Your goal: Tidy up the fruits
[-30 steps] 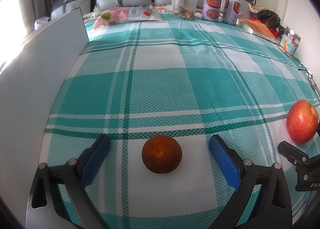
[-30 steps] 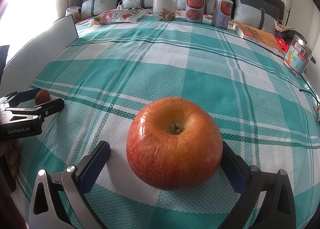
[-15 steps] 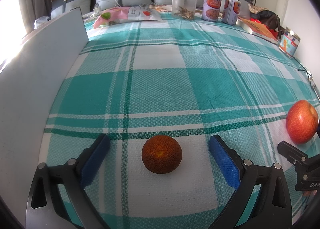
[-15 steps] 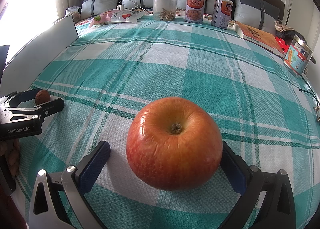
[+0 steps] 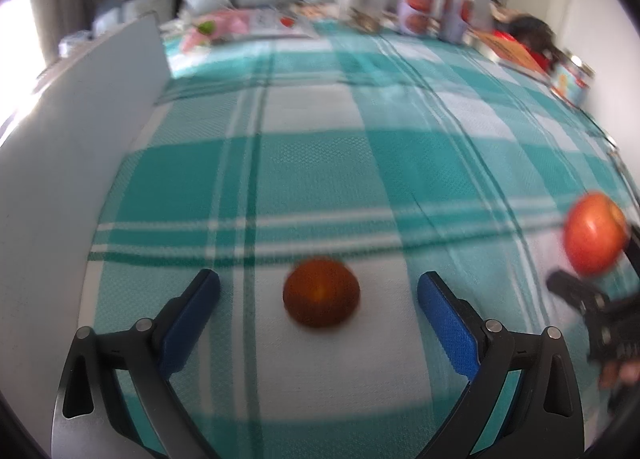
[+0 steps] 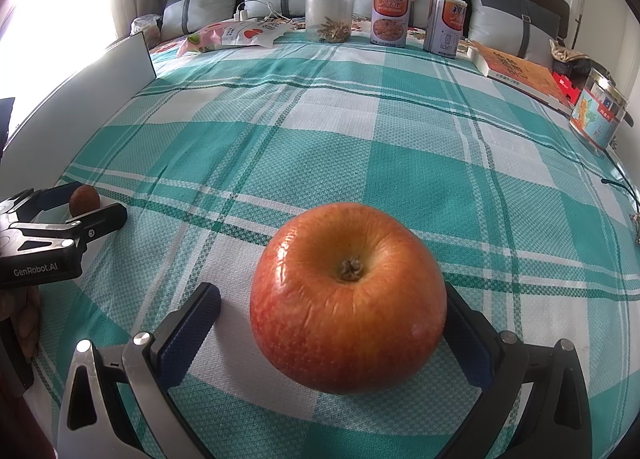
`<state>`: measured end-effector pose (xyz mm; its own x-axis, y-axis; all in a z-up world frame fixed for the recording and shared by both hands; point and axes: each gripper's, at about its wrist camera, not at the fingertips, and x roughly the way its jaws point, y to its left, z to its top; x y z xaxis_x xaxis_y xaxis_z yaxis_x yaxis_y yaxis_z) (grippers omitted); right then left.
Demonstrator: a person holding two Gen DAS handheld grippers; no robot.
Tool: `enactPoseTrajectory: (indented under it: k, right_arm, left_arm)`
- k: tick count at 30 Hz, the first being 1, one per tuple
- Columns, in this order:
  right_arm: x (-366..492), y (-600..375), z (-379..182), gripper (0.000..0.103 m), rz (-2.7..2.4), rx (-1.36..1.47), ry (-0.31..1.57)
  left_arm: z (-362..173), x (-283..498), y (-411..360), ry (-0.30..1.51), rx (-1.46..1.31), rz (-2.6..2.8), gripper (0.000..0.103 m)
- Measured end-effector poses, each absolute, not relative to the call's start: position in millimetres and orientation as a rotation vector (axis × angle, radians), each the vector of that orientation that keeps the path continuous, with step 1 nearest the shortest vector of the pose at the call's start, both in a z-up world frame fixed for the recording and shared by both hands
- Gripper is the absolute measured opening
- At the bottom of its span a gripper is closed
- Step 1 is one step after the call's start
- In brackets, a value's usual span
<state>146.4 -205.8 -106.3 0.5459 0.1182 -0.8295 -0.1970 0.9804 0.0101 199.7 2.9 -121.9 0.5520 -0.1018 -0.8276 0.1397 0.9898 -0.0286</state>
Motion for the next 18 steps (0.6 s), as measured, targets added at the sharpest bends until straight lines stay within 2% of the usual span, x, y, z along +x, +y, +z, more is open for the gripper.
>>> enactPoseTrajectory:
  k: [5, 10, 11, 12, 13, 15, 17, 18]
  right_arm:
    - [133.6, -230.1, -97.4, 0.103, 0.262, -0.005, 1.013]
    - [131.0, -259.2, -89.6, 0.103, 0.246, 0.181, 1.052]
    - [134.2, -260.2, -86.9, 0.103, 0.248, 0.198, 1.063]
    - [138.2, -259.4, -83.4, 0.102, 0.255, 0.209, 1.071]
    - [142.8, -256.2, -79.0, 0.100, 0.265, 0.211, 1.073]
    - [151.8, -246.4, -74.5, 0.093, 0.285, 0.194, 1.086]
    - [161.4, -237.0, -80.2, 0.082, 0.273, 0.160, 1.131]
    - [165.2, -233.2, -82.6, 0.071, 0.241, 0.125, 1.152]
  left_arm:
    - [-108.1, 172.5, 28.3, 0.943, -0.098, -0.253, 0.099]
    - [-106.5, 191.3, 2.5, 0.964, 0.039, -0.232, 0.097]
    - [-107.6, 194.6, 1.8, 0.968, 0.044, -0.221, 0.087]
    - [-109.4, 197.8, -0.6, 0.975, 0.039, -0.209, 0.072]
    - [-112.7, 199.7, 0.9, 0.994, 0.033, -0.201, 0.037]
    - [-111.7, 193.8, 3.1, 0.980, 0.027, -0.177, 0.030]
    - [-109.1, 186.1, 8.3, 0.985, -0.009, -0.188, 0.029]
    - [-104.5, 179.2, 12.6, 0.983, -0.044, -0.194, 0.029]
